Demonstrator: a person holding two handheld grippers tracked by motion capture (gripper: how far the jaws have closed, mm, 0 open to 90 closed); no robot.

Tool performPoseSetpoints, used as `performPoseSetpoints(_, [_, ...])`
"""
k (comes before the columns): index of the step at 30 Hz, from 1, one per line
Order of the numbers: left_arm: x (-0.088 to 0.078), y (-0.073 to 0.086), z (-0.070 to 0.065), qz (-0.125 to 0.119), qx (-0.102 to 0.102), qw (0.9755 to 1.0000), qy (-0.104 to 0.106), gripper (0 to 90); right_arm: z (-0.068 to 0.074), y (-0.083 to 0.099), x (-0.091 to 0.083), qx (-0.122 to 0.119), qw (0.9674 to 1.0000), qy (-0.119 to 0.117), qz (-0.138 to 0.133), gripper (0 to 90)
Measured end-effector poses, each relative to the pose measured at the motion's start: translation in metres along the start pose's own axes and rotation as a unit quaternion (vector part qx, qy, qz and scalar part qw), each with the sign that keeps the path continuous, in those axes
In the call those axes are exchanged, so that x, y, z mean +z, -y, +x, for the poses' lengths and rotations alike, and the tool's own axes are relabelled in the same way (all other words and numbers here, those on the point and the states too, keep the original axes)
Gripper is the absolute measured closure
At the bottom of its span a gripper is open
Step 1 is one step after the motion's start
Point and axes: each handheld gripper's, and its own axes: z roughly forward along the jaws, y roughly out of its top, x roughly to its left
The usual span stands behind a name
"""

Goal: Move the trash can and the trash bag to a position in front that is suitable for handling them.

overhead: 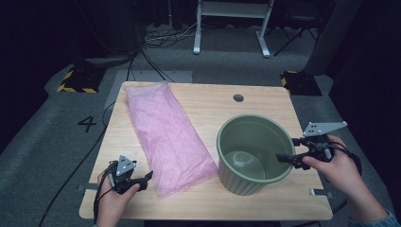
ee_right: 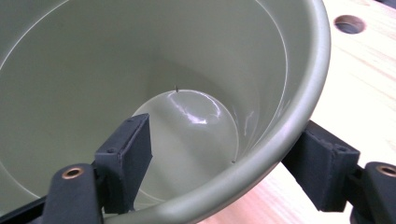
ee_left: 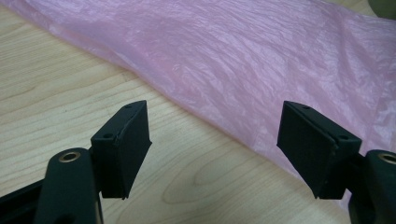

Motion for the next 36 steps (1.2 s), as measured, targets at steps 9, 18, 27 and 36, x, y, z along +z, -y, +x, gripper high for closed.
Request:
performPoseSetpoints(9, [0.016, -0.009, 0.020, 0.012, -0.026, 0.9995, -0.011, 26.0, 0.025, 0.005, -0.004, -0.037, 0.9987, -0.031, 0.017, 25.9])
performPoseSetpoints(18, [0.046, -0.013, 0.033, 0.036, -0.063, 0.9971, -0.025, 26.2, 0.049, 0.002, 0.013, -0.079, 0.9948, -0.062, 0.018, 23.5])
performPoseSetpoints(27, [0.060, -0.017, 0.035, 0.037, -0.075, 0.9959, -0.035, 26.4, 0.050, -0.006, 0.026, -0.067, 0.9959, -0.061, -0.009, 28.1])
performPoseSetpoints(36, [0.062, -0.022, 0.044, 0.035, -0.085, 0.9944, -0.051, 27.2, 0.047, -0.016, 0.037, -0.076, 0.9949, -0.065, -0.016, 26.6])
